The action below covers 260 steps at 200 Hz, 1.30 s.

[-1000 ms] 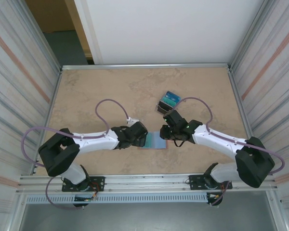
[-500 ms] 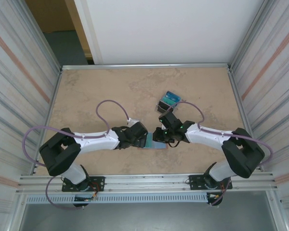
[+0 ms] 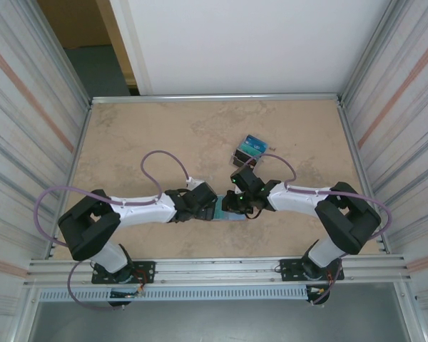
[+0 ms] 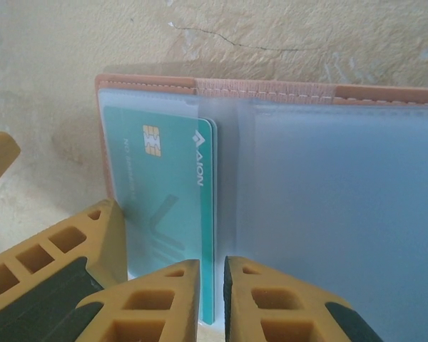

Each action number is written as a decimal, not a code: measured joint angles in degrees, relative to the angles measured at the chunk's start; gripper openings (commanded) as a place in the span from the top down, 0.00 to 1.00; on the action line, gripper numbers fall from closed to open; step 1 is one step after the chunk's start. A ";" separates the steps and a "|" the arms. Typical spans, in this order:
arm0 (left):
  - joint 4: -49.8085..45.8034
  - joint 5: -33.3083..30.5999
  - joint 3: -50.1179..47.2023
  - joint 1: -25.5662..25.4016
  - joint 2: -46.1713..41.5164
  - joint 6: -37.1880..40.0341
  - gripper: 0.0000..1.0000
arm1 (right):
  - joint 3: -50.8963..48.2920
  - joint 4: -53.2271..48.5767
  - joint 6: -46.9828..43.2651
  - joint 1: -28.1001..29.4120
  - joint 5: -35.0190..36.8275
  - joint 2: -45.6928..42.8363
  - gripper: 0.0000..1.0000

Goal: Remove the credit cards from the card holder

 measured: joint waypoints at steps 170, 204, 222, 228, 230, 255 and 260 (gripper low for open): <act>0.02 0.07 -0.04 -0.76 0.07 -0.70 0.01 | -2.32 4.31 1.49 -0.37 -1.07 1.22 0.85; 0.02 0.07 -0.04 -0.76 0.07 -0.90 0.01 | -2.64 4.98 1.49 -0.39 -1.09 1.22 0.86; 0.02 0.07 -0.02 -0.76 0.07 -0.90 0.01 | -2.91 5.46 1.51 -0.39 -1.25 1.22 0.87; 0.02 0.07 -0.04 -0.76 0.07 -0.90 0.01 | -2.93 5.60 1.51 -0.46 -1.33 1.22 0.87; 0.02 0.07 -0.02 -0.76 0.07 -0.90 0.01 | -2.95 5.68 1.51 -0.48 -1.40 1.22 0.87; 0.00 0.04 -0.02 -0.76 0.07 -0.90 0.01 | -4.02 7.74 2.05 -0.81 -2.51 1.22 0.87; 0.00 0.04 -0.02 -0.76 0.07 -0.90 0.01 | -4.37 8.39 2.38 -0.94 -2.89 1.22 0.87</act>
